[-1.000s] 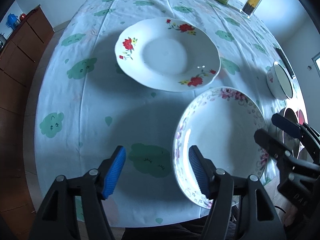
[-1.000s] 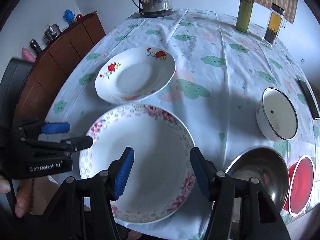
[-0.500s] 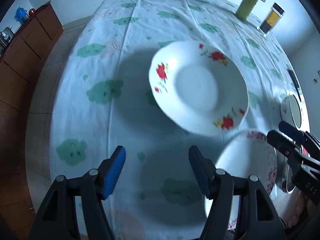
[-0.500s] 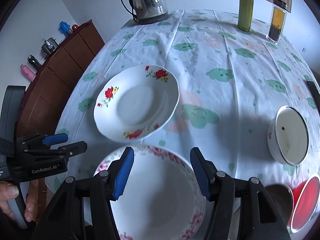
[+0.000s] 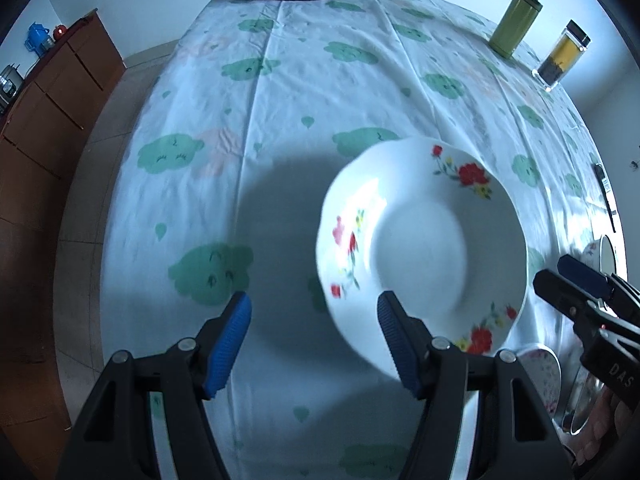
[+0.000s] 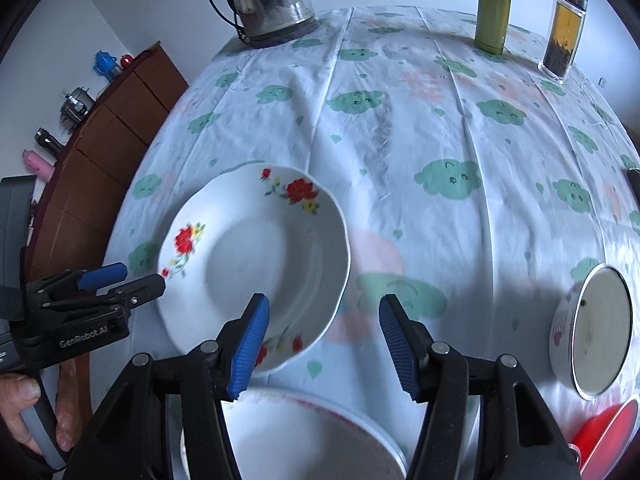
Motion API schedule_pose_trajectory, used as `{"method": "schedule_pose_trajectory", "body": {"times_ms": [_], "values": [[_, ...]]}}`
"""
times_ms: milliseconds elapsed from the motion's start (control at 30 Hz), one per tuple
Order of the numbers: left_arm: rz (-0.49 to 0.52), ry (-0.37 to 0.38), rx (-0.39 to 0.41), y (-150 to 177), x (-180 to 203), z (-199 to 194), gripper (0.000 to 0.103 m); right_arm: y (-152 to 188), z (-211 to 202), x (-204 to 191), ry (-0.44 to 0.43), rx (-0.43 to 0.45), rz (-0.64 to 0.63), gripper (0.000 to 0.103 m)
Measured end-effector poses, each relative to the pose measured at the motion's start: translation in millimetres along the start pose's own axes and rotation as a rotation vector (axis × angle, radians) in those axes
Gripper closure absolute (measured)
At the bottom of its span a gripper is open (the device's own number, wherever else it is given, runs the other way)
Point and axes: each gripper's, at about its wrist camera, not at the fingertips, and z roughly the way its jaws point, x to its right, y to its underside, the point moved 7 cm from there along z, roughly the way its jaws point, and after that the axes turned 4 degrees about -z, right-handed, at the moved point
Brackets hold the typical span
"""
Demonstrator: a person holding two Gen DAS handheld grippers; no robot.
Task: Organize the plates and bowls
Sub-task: 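Move both grippers to the rim of the red-flower white plate, then close both grippers on the red-flower plate rim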
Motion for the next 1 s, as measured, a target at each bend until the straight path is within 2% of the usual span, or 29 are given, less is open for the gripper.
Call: {"method": "schedule_pose_trajectory", "body": {"times_ms": [233,333,400,500,533,700,767,1000], "values": [[0.003,0.003,-0.037,-9,-2,17,0.037,-11,26,5,0.009,-0.049,0.016,0.054],[0.003,0.002,-0.038,-13,-3,19,0.038,-11,33,5,0.002,-0.069,0.024,0.062],[0.006,0.013,-0.045,-14,-1,20,0.038,-11,38,5,0.001,-0.084,0.031,0.062],[0.015,0.013,-0.052,-15,0,24,0.048,-9,43,6,-0.001,-0.096,0.043,0.068],[0.018,0.015,-0.057,-15,1,25,0.054,-8,45,6,-0.003,-0.102,0.043,0.071],[0.033,0.039,-0.066,-17,8,29,0.066,-7,48,4,0.004,-0.103,0.032,0.078],[0.051,0.052,-0.068,-17,15,29,0.079,-7,48,2,0.014,-0.102,0.018,0.079],[0.071,0.025,-0.059,-18,21,29,0.079,-7,48,0,0.034,-0.1,0.0,0.079]]}}
